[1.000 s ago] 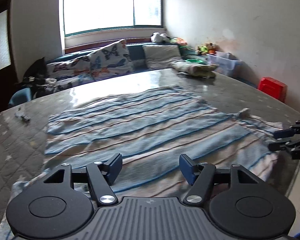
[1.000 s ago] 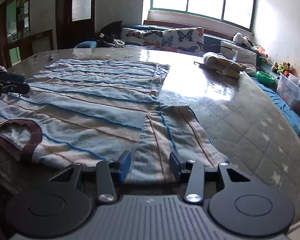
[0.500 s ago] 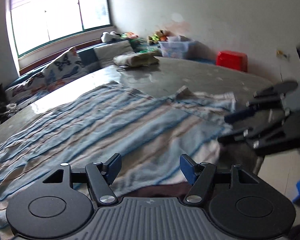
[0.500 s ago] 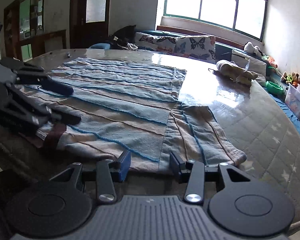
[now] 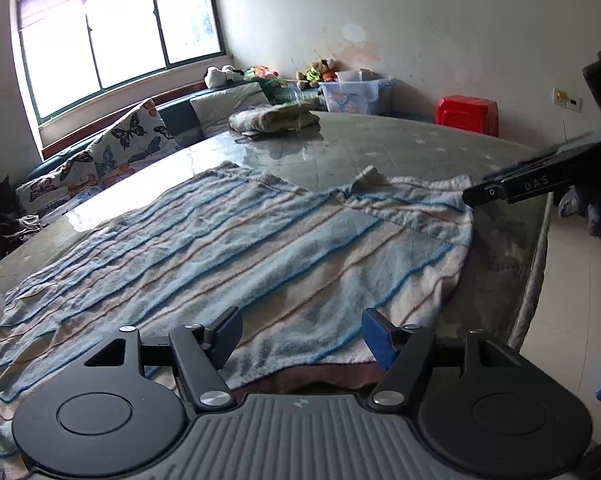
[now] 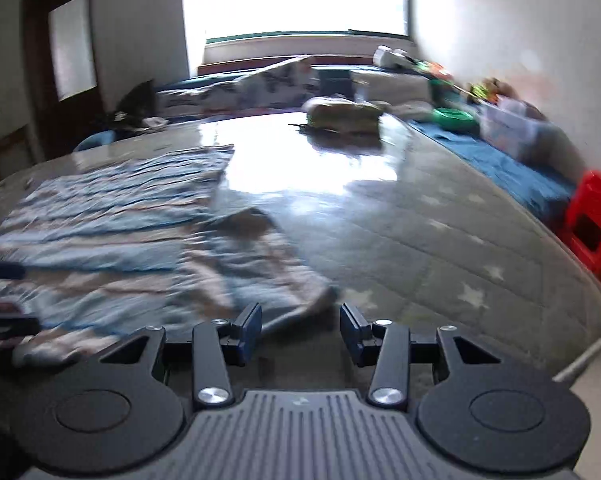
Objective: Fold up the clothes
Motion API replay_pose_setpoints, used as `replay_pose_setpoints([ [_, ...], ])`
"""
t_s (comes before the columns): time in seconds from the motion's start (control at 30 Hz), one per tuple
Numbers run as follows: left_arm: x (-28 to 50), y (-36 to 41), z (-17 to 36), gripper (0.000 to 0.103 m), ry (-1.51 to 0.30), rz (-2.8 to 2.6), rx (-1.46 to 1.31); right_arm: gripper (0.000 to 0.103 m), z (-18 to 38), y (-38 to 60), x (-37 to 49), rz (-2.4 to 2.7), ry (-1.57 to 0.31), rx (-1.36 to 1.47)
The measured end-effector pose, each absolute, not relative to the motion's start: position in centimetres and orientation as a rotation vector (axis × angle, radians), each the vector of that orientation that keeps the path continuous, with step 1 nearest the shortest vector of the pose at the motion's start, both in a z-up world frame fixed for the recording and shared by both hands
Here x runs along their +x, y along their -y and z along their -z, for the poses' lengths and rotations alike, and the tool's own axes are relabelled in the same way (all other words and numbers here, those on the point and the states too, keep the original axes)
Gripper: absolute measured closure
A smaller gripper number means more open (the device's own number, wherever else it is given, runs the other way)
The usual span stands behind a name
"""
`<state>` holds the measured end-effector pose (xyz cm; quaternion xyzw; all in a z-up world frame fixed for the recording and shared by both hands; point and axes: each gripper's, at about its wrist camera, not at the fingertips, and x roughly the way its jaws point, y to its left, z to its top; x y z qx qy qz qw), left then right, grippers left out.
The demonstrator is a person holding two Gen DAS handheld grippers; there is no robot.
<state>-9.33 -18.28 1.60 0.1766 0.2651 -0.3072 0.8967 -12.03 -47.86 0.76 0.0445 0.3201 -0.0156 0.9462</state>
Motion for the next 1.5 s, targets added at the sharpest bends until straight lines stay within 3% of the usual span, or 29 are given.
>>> replay_pose_setpoints([
  [0.13,-9.0,17.8,-2.1,0.030,-0.538,0.611,0.342,0.061,-0.4,49.1,-11.7,0.041,-0.647,0.177],
  [0.3,-8.6,17.1,-2.5,0.021,-0.533,0.587,0.319,0.095,-0.2,48.9,-11.6,0.039,-0.637,0.204],
  [0.33,-8.6,17.0,-2.6,0.020,-0.532,0.582,0.316,0.096,-0.4,48.9,-11.7,0.039,-0.629,0.206],
  [0.77,-7.6,14.7,-3.1,0.004,-0.530,0.518,0.236,0.098,-5.5,43.4,-12.1,-0.239,-0.515,0.114],
  [1.13,-7.2,13.0,-3.0,0.002,-0.547,0.470,0.184,0.098,-4.6,36.6,-9.6,-0.474,-0.575,0.038],
  [1.3,-6.7,13.1,-2.9,0.002,-0.558,0.462,0.182,0.088,-3.6,35.6,-9.1,-0.531,-0.616,0.035],
  [1.5,-6.0,14.0,-3.1,0.002,-0.561,0.473,0.190,0.086,-4.4,37.3,-8.3,-0.503,-0.624,0.019],
])
